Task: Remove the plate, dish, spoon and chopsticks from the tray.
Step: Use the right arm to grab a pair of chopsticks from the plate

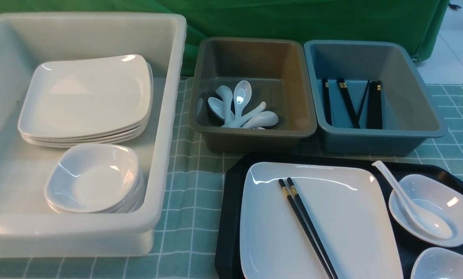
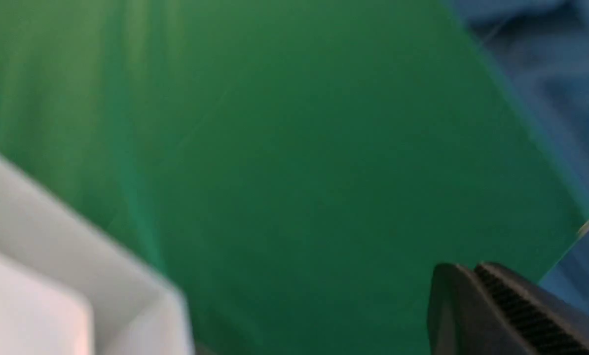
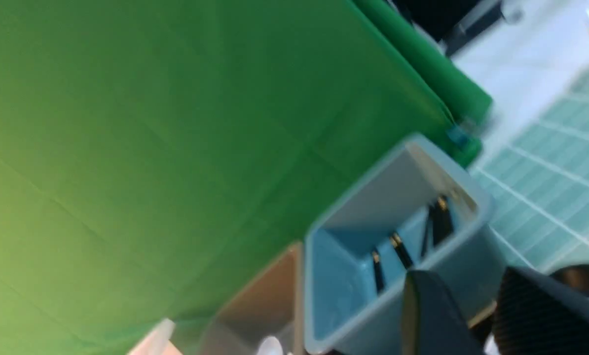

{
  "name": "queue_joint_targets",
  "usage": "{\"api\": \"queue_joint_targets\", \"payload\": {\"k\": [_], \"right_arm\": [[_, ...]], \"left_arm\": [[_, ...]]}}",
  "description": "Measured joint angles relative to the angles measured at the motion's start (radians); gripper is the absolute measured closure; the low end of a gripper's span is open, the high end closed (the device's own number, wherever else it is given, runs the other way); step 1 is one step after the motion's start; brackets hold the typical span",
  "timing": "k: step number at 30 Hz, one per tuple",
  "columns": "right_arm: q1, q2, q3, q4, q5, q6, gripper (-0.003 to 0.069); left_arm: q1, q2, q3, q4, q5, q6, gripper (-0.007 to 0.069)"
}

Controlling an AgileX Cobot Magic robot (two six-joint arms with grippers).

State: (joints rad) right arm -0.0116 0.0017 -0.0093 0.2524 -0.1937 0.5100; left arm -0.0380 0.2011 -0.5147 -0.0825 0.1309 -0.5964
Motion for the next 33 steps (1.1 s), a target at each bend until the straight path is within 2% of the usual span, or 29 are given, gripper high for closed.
{"api": "queue_joint_targets", "payload": {"k": [3,6,8,11,13,16,20,21,22,24,26,29,30,31,32,33], "right_arm": [[0.029,0.038,-0.175,-0.008,0.203,-0.102,0.051],[0.064,0.143,-0.358,-0.008,0.395,-0.234,0.0599],[0.105,0.294,-0.532,-0.009,0.608,-0.344,0.0624],[0.156,0.488,-0.709,-0.01,0.879,-0.429,0.0631],[0.194,0.651,-0.831,-0.011,1.056,-0.5,0.0636],[0.253,0.853,-0.956,-0.014,1.206,-0.566,0.0637],[0.352,1.036,-1.035,-0.065,1.227,-0.594,0.0637],[0.352,1.046,-1.038,-0.065,1.227,-0.593,0.0637],[0.409,1.113,-1.053,-0.119,1.206,-0.571,0.0629],[0.487,1.218,-1.063,-0.206,1.155,-0.52,0.0587],[0.513,1.26,-1.063,-0.23,1.134,-0.492,0.0552],[0.575,1.401,-1.063,-0.252,1.075,-0.439,0.0344],[0.59,1.437,-1.063,-0.252,1.055,-0.434,0.0277],[0.596,1.444,-1.063,-0.252,1.051,-0.434,0.025],[0.614,1.494,-1.063,-0.252,1.02,-0.426,0.0169],[0.624,1.528,-1.063,-0.252,1.0,-0.423,0.0132]], "left_arm": [[0.0,0.175,-0.217,-0.037,0.299,0.223,0.0607],[0.0,0.328,-0.356,-0.115,0.522,0.422,0.0607],[0.0,0.443,-0.427,-0.175,0.653,0.539,0.0607],[0.0,0.57,-0.488,-0.238,0.802,0.642,0.0607],[-0.003,0.665,-0.501,-0.286,0.865,0.704,0.0612],[-0.039,0.746,-0.505,-0.302,0.899,0.75,0.062],[-0.166,0.815,-0.505,-0.282,0.897,0.752,0.0624],[-0.176,0.815,-0.505,-0.278,0.897,0.749,0.0624],[-0.255,0.836,-0.506,-0.229,0.894,0.71,0.0624],[-0.351,0.856,-0.506,-0.161,0.894,0.66,0.0624],[-0.402,0.867,-0.506,-0.13,0.894,0.639,0.0624],[-0.504,0.887,-0.506,-0.069,0.893,0.609,0.0624],[-0.512,0.888,-0.506,-0.069,0.887,0.604,0.0624],[-0.512,0.888,-0.506,-0.069,0.887,0.604,0.0624],[-0.518,0.888,-0.506,-0.069,0.875,0.596,0.0624],[-0.519,0.888,-0.506,-0.066,0.869,0.596,0.0624]]}}
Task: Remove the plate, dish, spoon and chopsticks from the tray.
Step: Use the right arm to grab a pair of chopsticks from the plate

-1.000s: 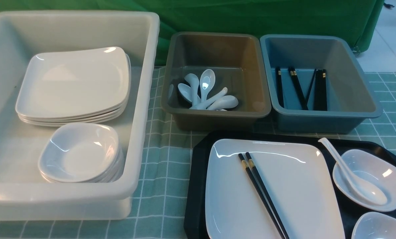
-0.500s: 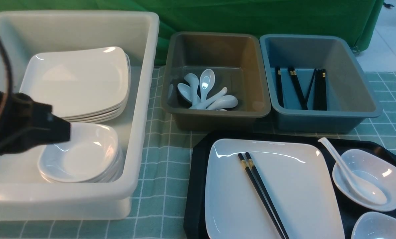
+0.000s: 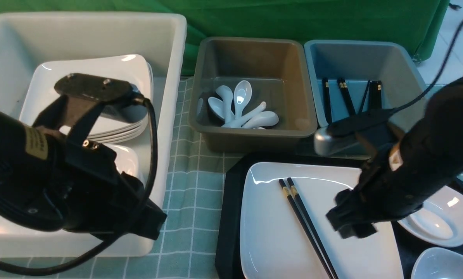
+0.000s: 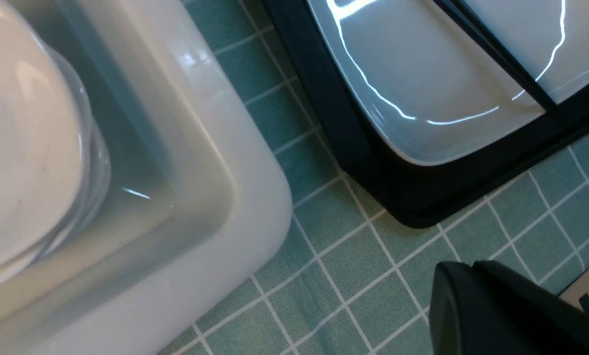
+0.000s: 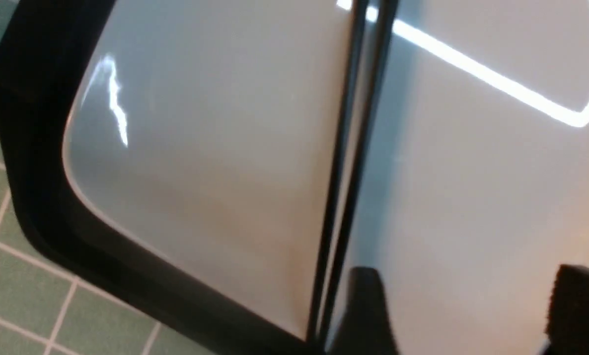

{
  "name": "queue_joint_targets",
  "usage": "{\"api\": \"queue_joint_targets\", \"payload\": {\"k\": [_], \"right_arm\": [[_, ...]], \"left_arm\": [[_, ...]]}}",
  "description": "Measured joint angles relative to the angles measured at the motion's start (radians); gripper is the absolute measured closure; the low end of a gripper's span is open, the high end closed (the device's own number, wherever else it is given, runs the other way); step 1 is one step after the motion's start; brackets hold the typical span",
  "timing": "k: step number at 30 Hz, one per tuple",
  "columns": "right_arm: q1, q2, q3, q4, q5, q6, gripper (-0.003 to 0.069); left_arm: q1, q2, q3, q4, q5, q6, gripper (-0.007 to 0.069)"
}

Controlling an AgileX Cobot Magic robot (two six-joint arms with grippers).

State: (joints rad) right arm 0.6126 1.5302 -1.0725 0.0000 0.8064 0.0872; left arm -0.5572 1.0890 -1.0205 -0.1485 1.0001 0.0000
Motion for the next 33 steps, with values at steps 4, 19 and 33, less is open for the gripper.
{"api": "queue_joint_targets", "payload": {"k": [4,19,33], "right_arm": [[0.035,0.115,0.0,0.0,-0.089,0.016,0.0074],[0.041,0.288,-0.009,-0.009,-0.167,0.044,0.0382],[0.021,0.046,-0.031,0.0,-0.126,0.035,0.0524]], "left_arm": [[0.0,0.0,0.0,0.02,-0.016,-0.01,0.0624],[0.0,0.0,0.0,0.034,-0.016,-0.018,0.0616],[0.0,0.0,0.0,0.035,-0.04,-0.025,0.0616]]}}
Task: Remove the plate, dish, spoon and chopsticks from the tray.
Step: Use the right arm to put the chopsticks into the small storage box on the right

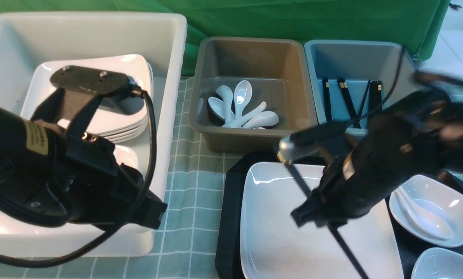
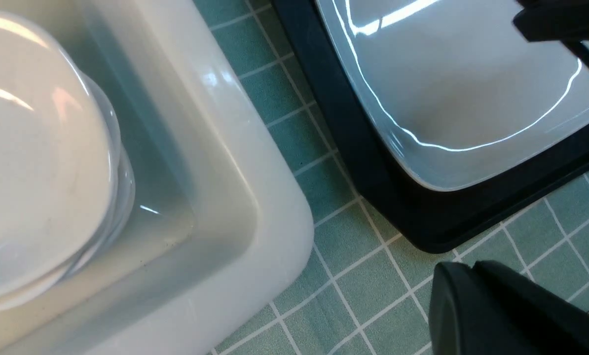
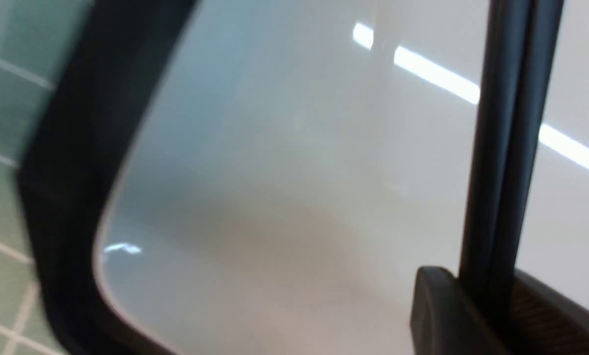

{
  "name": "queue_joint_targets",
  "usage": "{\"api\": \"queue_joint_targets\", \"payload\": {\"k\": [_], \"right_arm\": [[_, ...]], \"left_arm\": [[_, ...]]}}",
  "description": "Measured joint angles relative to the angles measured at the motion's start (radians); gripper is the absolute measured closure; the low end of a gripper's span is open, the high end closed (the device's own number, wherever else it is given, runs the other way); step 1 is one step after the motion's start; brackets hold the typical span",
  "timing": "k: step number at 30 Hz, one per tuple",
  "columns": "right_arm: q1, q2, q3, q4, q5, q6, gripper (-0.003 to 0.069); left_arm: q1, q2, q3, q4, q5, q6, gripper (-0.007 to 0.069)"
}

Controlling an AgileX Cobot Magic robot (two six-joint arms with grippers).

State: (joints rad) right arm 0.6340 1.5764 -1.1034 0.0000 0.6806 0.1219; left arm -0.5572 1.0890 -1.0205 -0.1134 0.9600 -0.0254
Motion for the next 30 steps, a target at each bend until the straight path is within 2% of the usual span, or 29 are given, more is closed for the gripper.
{"api": "queue_joint_targets", "payload": {"k": [2,6,12,16,20,22,26,27,28,30], "right_arm": [[-0.04,-0.038,-0.045,0.005,0.016,-0.014,0.0524],[-0.187,-0.036,-0.203,0.006,0.021,-0.054,0.0524],[-0.402,0.18,-0.542,0.0,-0.007,-0.108,0.0524],[-0.463,0.374,-0.749,0.0,-0.024,-0.111,0.0524],[-0.478,0.512,-0.868,0.0,-0.031,-0.111,0.0512],[-0.479,0.563,-0.894,0.0,-0.038,-0.111,0.0438],[-0.48,0.597,-0.9,0.0,0.02,-0.111,0.0123],[-0.48,0.594,-0.903,-0.01,0.068,-0.114,0.0063],[-0.48,0.586,-0.907,-0.02,0.125,-0.116,0.0026],[-0.48,0.56,-0.907,-0.042,0.26,-0.129,0.0026]], "left_arm": [[0.0,0.0,0.0,0.0,-0.018,0.0,0.0616],[0.0,0.0,0.0,-0.003,-0.035,-0.004,0.0616],[0.0,0.0,0.0,-0.055,-0.036,-0.023,0.0616],[0.0,0.0,0.0,-0.074,-0.03,-0.027,0.0616],[0.0,0.0,0.0,-0.076,-0.016,-0.028,0.0616],[0.0,0.0,0.0,-0.077,-0.011,-0.029,0.0616],[0.0,0.0,0.0,-0.076,-0.002,-0.029,0.0616],[0.0,0.0,0.0,-0.076,-0.003,-0.029,0.0616],[0.0,0.0,0.0,-0.075,-0.005,-0.029,0.0616],[0.0,0.0,0.0,-0.075,-0.024,-0.029,0.0616]]}}
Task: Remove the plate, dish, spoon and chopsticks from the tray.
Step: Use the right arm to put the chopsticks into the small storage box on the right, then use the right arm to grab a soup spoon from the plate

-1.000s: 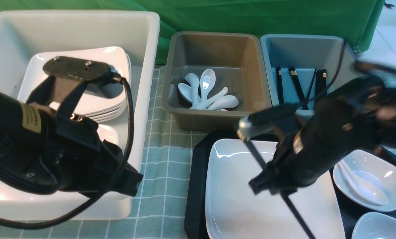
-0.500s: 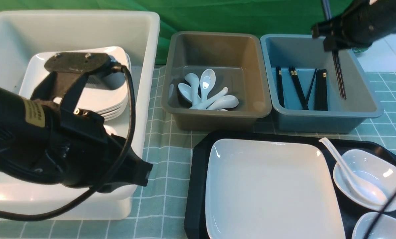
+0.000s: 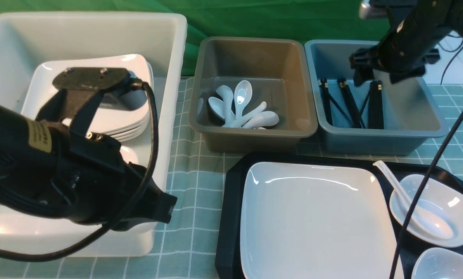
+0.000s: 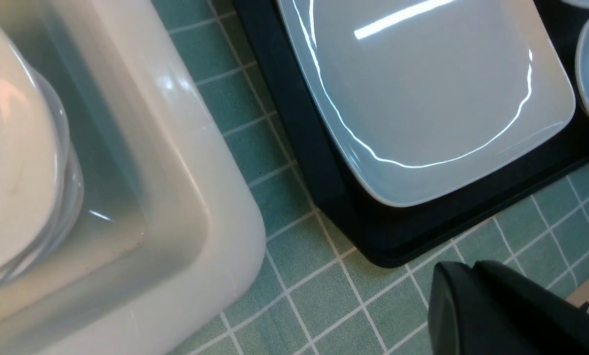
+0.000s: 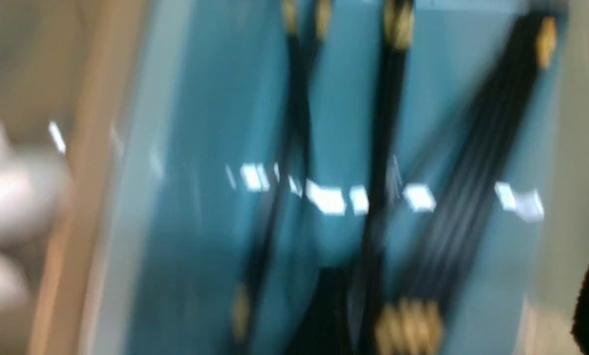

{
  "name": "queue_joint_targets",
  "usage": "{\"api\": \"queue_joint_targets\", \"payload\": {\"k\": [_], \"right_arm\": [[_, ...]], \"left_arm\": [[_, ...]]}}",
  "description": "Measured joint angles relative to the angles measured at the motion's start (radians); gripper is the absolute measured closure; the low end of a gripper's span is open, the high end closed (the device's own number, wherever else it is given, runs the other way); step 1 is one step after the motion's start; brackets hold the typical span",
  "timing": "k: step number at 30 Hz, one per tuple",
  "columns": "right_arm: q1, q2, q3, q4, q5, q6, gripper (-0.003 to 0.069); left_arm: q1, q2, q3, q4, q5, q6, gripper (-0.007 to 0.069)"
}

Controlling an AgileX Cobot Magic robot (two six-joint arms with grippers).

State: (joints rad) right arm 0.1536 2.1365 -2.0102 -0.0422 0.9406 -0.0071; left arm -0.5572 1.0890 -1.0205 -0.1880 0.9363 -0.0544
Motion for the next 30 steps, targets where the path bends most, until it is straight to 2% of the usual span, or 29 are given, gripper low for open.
{"api": "queue_joint_targets", "payload": {"k": [1,2,6,8,9,11,13,17,19,20,23,30], "right_arm": [[0.0,-0.02,0.0,-0.009,0.087,-0.02,0.0069],[0.0,-0.046,0.004,-0.015,0.158,-0.046,0.0141],[0.0,-0.199,0.132,-0.022,0.188,-0.092,0.051],[0.0,-0.301,0.261,-0.019,0.187,-0.097,0.0593],[0.0,-0.35,0.334,-0.017,0.18,-0.102,0.0609],[0.0,-0.439,0.494,-0.017,0.119,-0.107,0.0607],[0.003,-0.508,0.672,-0.017,-0.026,-0.105,0.0541],[0.009,-0.507,0.872,-0.014,-0.292,-0.105,0.0188],[0.01,-0.468,0.896,-0.013,-0.37,-0.114,0.0077],[0.012,-0.451,0.898,-0.013,-0.397,-0.119,0.0054],[0.027,-0.413,0.899,-0.014,-0.464,-0.134,0.006],[0.058,-0.35,0.899,-0.011,-0.579,-0.142,0.0133]], "left_arm": [[0.0,0.0,0.0,0.001,-0.01,0.0,0.0616],[0.0,0.0,0.0,0.002,-0.027,0.0,0.0616],[-0.001,0.0,0.0,0.006,-0.084,0.0,0.0616],[-0.001,0.0,0.0,0.016,-0.1,0.0,0.0616],[-0.001,0.0,0.0,0.021,-0.103,0.0,0.0616],[-0.001,0.0,0.0,0.032,-0.107,0.0,0.0616],[-0.001,0.0,0.0,0.04,-0.109,0.006,0.0616],[-0.001,0.0,0.0,0.044,-0.11,0.025,0.0616],[-0.001,0.0,0.0,0.05,-0.118,0.026,0.0616],[-0.001,0.0,0.0,0.053,-0.122,0.028,0.0616],[-0.001,0.0,0.0,0.06,-0.13,0.03,0.0616],[-0.001,0.0,0.0,0.062,-0.131,0.03,0.0616]]}}
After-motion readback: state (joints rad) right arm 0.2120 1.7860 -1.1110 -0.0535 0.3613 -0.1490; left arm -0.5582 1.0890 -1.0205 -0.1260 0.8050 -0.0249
